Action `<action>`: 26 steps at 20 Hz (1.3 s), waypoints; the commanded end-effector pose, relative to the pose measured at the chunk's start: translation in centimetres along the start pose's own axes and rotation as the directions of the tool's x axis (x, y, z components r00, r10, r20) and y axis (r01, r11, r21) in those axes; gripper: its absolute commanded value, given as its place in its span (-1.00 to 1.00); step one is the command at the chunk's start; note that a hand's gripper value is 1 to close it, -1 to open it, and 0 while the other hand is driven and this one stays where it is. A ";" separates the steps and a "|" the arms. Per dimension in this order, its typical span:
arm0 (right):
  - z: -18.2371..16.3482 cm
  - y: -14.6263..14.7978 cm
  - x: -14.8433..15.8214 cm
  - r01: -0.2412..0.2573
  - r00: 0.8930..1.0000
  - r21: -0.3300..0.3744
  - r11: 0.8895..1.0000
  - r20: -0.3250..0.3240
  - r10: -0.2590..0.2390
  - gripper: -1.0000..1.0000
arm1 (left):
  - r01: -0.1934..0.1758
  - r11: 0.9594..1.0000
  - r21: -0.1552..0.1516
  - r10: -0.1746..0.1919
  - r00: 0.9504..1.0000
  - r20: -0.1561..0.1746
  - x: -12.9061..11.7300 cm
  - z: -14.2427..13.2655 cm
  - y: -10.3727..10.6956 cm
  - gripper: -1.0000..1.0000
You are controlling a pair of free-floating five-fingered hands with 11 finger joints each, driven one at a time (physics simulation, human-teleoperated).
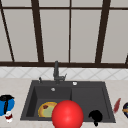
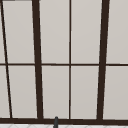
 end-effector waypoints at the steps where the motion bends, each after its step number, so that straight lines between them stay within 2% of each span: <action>1: 0.0 0.0 0.0 0.000 1.000 0.000 1.000 0.000 0.000 0.00 | -0.033 0.999 -0.019 0.032 0.999 -0.018 0.4 -2.0 1.3 -1.00; 7: 0.0 0.0 0.0 0.000 1.000 0.000 1.000 0.000 0.000 0.00 | -0.038 0.999 0.004 0.039 0.998 -0.041 -0.2 -4.5 2.0 -1.00; 9: 0.0 0.0 0.0 0.000 1.000 0.000 1.000 0.000 0.000 0.00 | -0.033 0.999 -0.003 0.033 0.999 -0.035 -1.1 -5.5 2.0 -1.00; 10: 0.0 0.0 0.0 0.000 1.000 0.000 1.000 0.000 0.000 0.00 | -0.027 0.999 -0.027 0.026 0.999 -0.027 -1.5 -6.4 2.2 -1.00; 11: 0.0 0.0 0.0 0.000 1.000 0.000 1.000 0.000 0.000 0.00 | -0.021 0.999 -0.030 0.020 0.999 -0.028 -1.6 -7.0 2.2 -1.00; 20: 0.0 0.0 0.0 0.000 1.000 0.000 1.000 0.000 0.000 0.00 | -0.025 0.999 -0.038 0.023 0.999 -0.041 -3.9 -12.4 2.4 -1.00; 24: 0.0 0.0 0.0 0.000 1.000 0.000 1.000 0.000 0.000 0.00 | -0.014 1.000 -0.007 0.013 0.998 -0.053 -5.6 -14.3 2.5 -1.00; 26: 0.0 0.0 0.0 0.000 1.000 0.000 1.000 0.000 0.000 0.00 | -0.009 1.000 -0.009 0.009 0.998 -0.057 -6.6 -15.2 2.4 -1.00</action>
